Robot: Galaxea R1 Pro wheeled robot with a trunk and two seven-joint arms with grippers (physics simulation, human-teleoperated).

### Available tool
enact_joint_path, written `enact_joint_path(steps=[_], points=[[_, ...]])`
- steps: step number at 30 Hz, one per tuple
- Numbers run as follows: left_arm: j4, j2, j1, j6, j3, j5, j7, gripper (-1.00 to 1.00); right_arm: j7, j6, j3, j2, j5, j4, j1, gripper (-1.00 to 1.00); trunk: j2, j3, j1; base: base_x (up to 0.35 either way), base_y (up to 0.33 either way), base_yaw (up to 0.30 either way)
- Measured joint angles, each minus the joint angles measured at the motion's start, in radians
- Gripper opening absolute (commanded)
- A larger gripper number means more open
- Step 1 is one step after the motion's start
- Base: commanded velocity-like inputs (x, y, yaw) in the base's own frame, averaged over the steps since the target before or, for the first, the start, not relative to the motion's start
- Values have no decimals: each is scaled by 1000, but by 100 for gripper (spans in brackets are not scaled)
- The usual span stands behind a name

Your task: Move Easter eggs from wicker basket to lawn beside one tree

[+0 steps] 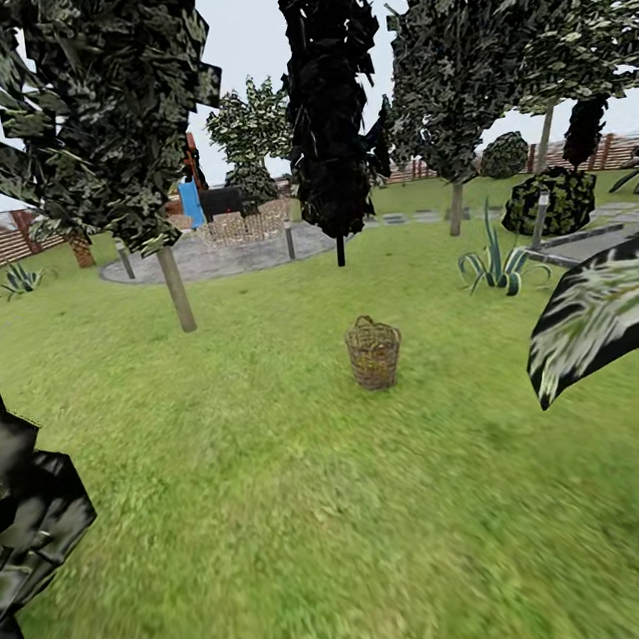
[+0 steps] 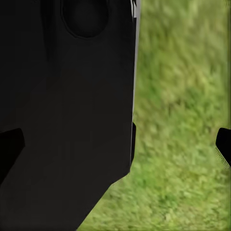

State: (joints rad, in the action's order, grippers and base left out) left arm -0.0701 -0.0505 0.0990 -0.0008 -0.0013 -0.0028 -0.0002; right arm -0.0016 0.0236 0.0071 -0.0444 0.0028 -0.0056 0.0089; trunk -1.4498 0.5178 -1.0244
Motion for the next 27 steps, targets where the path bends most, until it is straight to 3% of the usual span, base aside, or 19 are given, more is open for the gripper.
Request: enact_joint_path(steps=[7,12,18,24,27], points=[[-2,4,0,0,0,0,-1,100,-1,0,-1,0,-1,0,0,100,0,0,0,330,0,0],[-103,17,0,-2,2,5,-1,100,-5,2,-7,-8,-14,-25,-1,100,0,0,0,333,22,0],[-228,-8,0,-2,8,17,1,100,-5,-1,-2,-17,-8,-29,0,100,0,0,0,333,77,0],[-246,-20,0,4,24,116,9,100,-3,-6,-4,8,-12,-22,0,100,0,0,0,334,18,0],[-247,-22,0,5,25,121,9,100,-1,-7,-5,13,-13,-23,0,100,0,0,0,333,55,0]])
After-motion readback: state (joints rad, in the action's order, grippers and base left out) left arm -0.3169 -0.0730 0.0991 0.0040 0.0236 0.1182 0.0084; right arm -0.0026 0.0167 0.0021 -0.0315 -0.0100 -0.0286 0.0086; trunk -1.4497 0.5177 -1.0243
